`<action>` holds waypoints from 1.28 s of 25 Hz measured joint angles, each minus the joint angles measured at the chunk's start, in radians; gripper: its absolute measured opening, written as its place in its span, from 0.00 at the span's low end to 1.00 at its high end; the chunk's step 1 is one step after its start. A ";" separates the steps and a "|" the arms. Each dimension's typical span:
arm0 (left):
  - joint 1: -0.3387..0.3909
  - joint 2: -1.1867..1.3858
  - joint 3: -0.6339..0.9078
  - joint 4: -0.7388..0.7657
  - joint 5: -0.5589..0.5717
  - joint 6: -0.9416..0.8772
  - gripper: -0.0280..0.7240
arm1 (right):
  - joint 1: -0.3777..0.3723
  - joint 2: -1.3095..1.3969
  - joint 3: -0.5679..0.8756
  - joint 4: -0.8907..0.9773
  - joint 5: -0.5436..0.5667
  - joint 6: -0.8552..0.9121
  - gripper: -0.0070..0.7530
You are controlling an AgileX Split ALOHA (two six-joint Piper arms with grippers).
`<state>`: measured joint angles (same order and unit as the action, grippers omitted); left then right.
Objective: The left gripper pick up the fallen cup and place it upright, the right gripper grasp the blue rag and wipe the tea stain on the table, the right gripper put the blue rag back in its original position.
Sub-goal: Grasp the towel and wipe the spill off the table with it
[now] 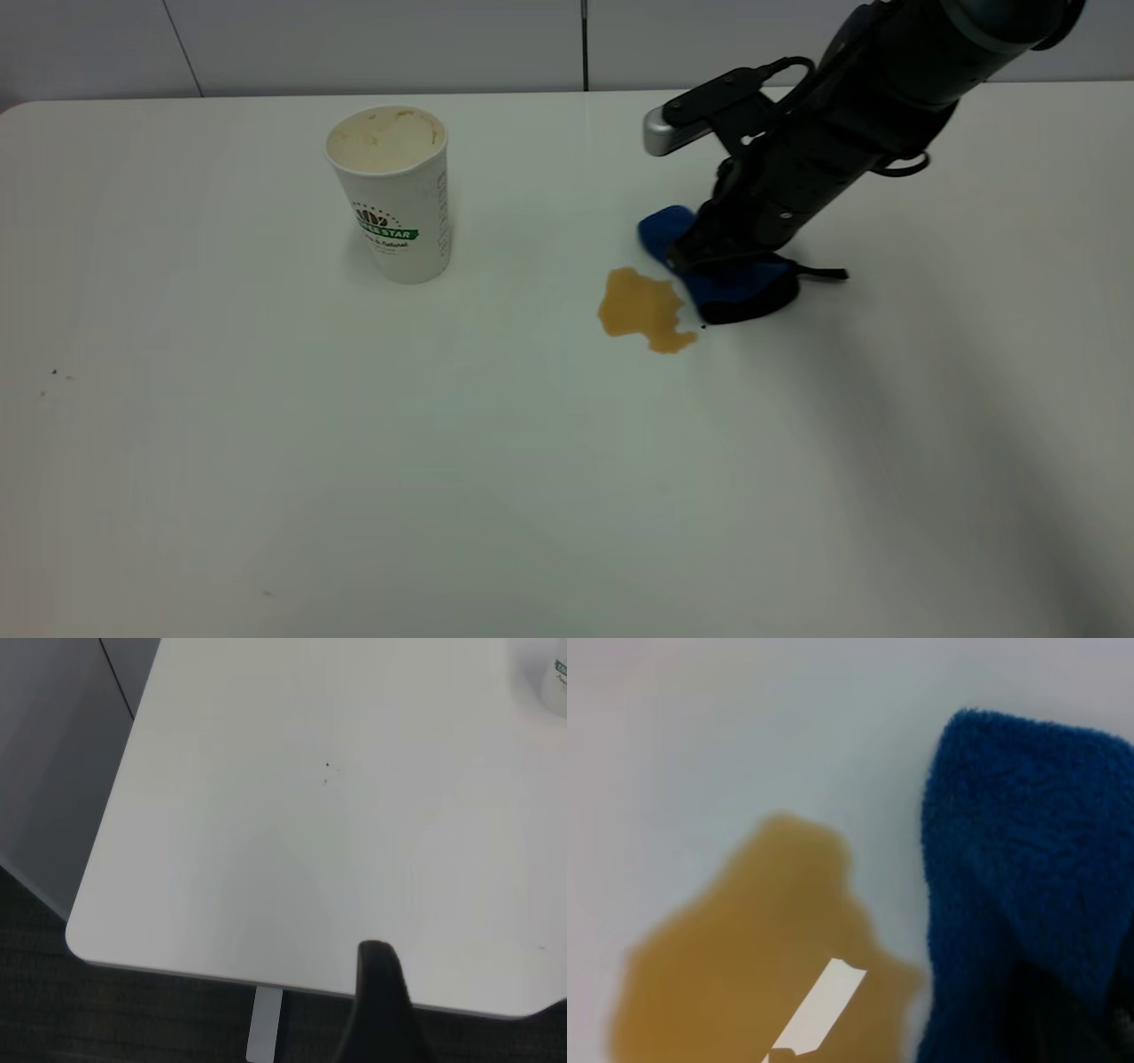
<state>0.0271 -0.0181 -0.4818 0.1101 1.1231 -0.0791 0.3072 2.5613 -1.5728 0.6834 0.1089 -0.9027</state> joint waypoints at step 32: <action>0.000 0.000 0.000 0.000 0.000 0.000 0.79 | 0.148 0.004 -0.056 -0.874 0.123 0.903 0.08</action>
<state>0.0271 -0.0181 -0.4818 0.1101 1.1231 -0.0791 0.4552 2.5650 -1.6289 -0.1908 0.2317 0.0000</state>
